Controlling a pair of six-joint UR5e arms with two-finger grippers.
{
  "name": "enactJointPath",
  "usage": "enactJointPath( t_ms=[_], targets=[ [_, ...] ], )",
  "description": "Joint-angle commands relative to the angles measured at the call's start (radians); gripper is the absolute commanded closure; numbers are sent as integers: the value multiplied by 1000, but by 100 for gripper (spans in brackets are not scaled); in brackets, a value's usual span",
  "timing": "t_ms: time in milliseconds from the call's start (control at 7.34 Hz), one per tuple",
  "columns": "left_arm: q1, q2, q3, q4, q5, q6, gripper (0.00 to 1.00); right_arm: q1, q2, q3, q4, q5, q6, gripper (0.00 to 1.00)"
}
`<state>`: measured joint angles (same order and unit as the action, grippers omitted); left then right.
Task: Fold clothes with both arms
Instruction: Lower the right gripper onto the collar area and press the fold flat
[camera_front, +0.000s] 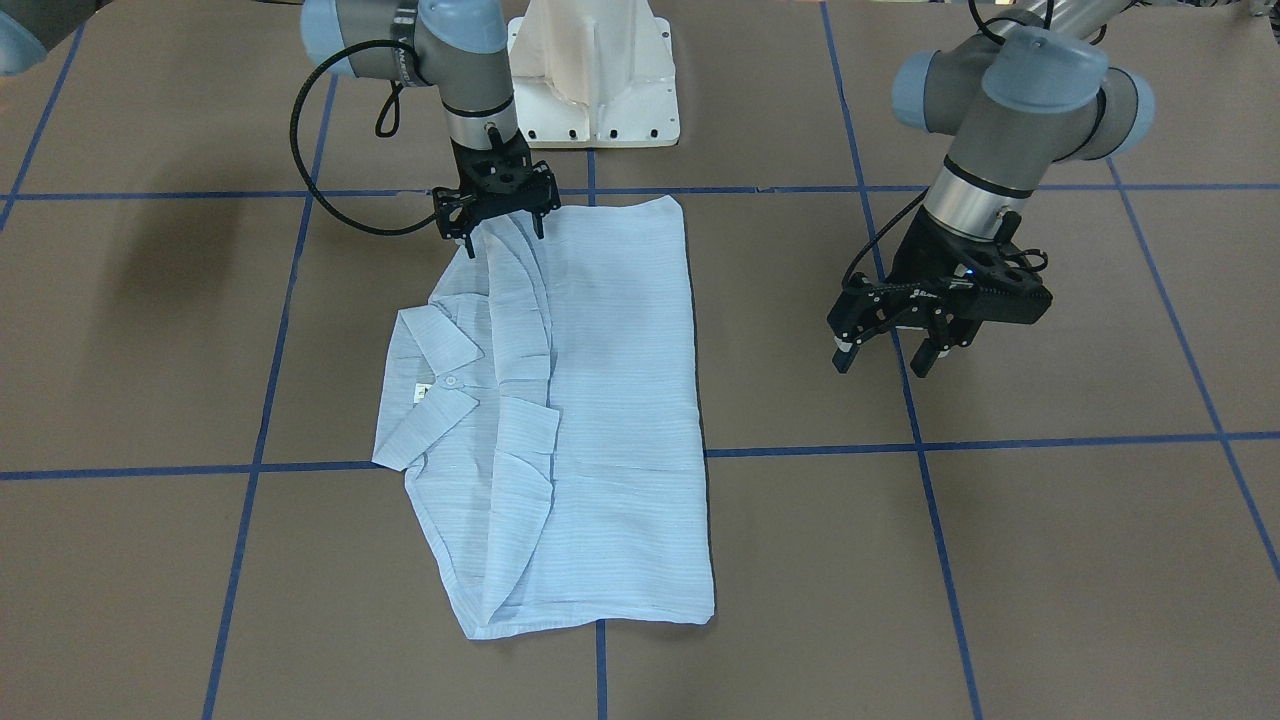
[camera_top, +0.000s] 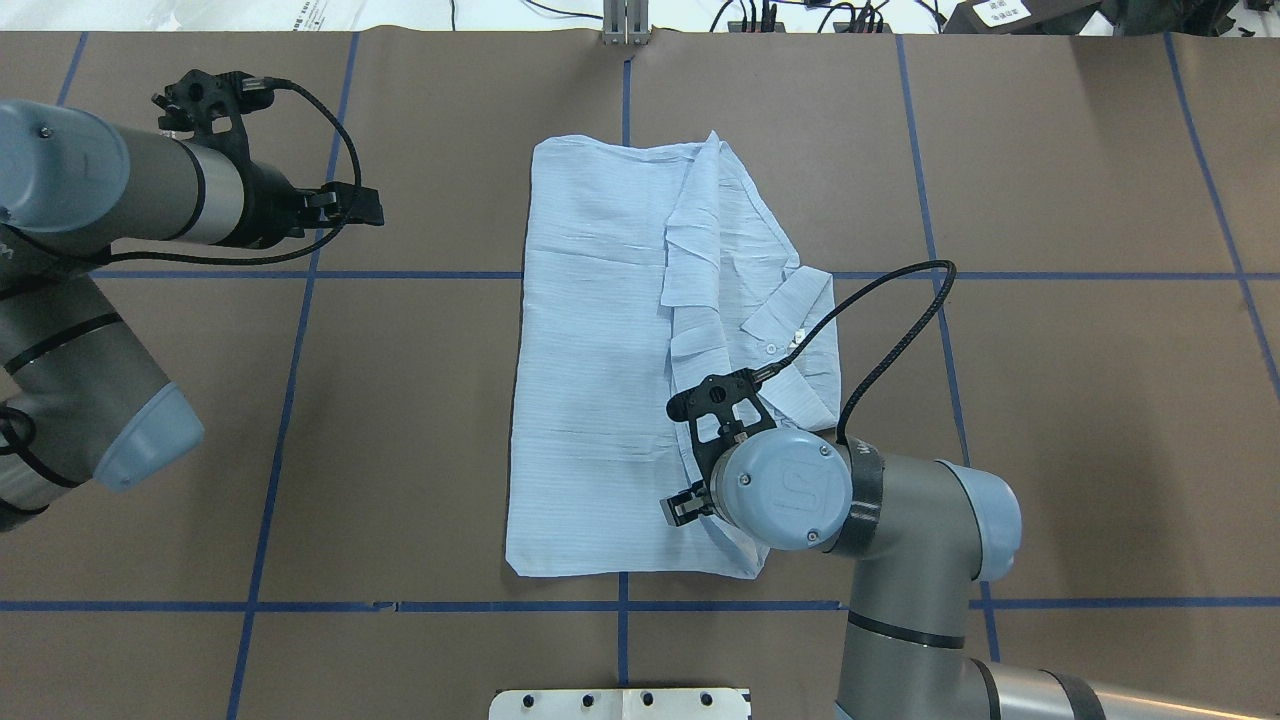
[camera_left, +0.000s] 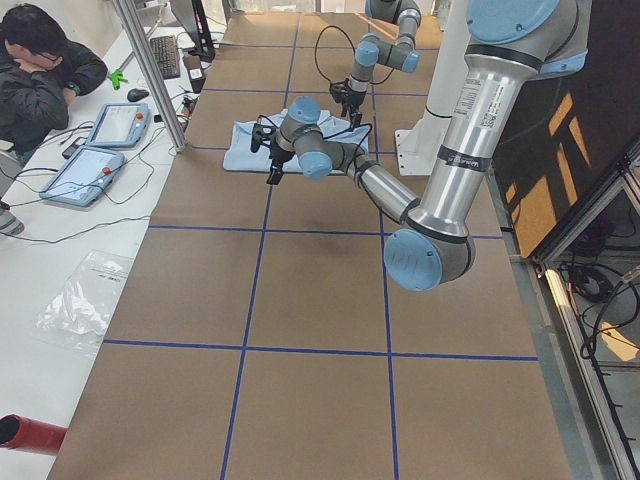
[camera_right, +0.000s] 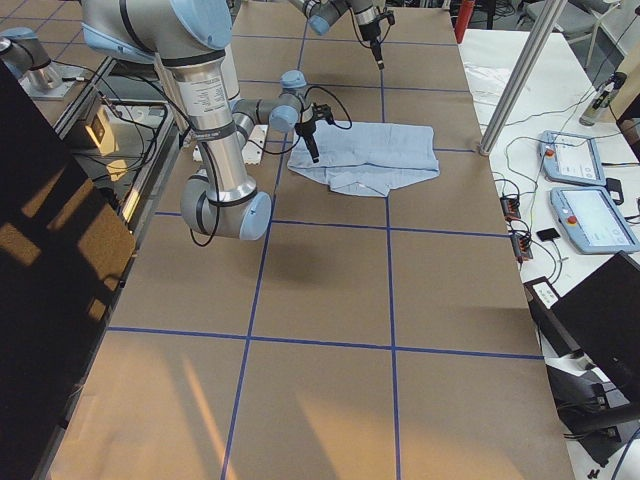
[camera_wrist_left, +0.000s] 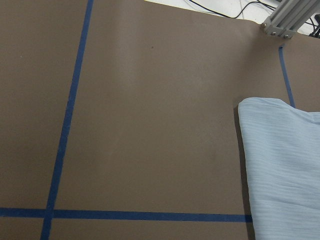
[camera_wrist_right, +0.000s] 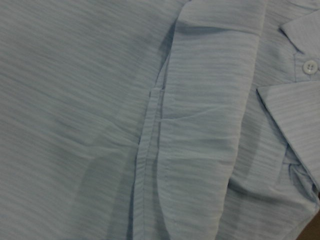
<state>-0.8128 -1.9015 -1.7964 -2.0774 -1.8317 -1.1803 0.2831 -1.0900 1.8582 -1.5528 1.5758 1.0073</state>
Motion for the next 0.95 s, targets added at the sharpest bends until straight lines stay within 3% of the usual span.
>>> enactJointPath(
  t_ms=[0,817],
  targets=[
    [6,-1,3,-4,0,-7,0,-4,-1,-20,-3,1,-16,0],
    [18,-2,9,-7,0,-13,0,4,-4,-50,-1,10,-33,0]
  ],
)
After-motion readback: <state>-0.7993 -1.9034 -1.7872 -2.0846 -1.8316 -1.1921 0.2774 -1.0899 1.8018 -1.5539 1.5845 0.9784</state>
